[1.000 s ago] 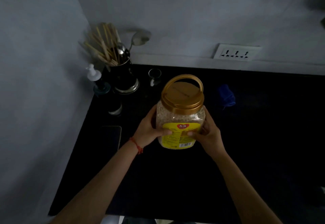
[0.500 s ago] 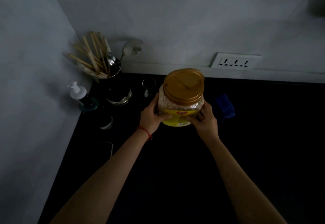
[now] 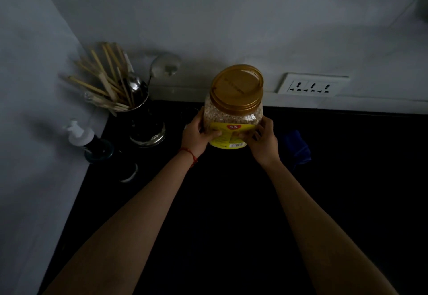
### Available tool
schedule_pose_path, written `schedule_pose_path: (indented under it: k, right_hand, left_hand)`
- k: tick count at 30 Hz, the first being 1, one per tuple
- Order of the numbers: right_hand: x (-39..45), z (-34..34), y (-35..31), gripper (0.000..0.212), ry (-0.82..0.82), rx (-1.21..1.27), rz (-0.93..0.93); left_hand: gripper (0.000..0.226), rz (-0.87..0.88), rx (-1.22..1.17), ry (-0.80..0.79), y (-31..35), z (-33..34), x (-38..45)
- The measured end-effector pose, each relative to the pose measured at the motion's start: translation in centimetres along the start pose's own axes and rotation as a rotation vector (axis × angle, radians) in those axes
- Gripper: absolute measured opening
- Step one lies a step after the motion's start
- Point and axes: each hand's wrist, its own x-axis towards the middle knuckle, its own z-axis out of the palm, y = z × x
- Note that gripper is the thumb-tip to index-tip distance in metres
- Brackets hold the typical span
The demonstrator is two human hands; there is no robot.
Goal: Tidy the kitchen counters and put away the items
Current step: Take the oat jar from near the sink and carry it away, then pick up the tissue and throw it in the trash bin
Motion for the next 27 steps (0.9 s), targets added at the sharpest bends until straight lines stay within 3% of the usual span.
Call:
schedule_pose_path:
  k: [7, 11, 18, 22, 25, 27]
  right_hand:
    - [-2.1, -0.8, -0.6, 0.057, 0.032, -0.034, 0.055]
    - [-5.1, -1.4, 0.0, 0.045, 0.048, -0.108, 0.147]
    - [-16.3, -5.8, 4.8, 0.038, 0.248, -0.068, 0.443]
    - [-24.9, -10.2, 7.1, 0.033, 0.336, 0.123, 0.350]
    - [-30.7, -13.2, 9.0, 0.062, 0.492, 0.178, 0.271]
    - [-34.2, -15.1, 10.7, 0.067, 0.573, 0.221, 0.268]
  left_hand:
    - [0.067, -0.069, 0.057, 0.064, 0.5, 0.6, -2.3]
    - [0.047, -0.146, 0.081, 0.085, 0.9, 1.2, -5.7]
    - [0.034, -0.185, 0.297, -0.285, -1.8, 4.2, -13.3]
    - [0.031, -0.221, 0.292, -0.492, -1.9, 6.7, -17.3]
    - [0.027, -0.172, 0.282, -0.591, -1.8, 9.5, -20.7]
    - [0.023, -0.089, 0.297, -0.614, -1.7, 11.7, -23.3]
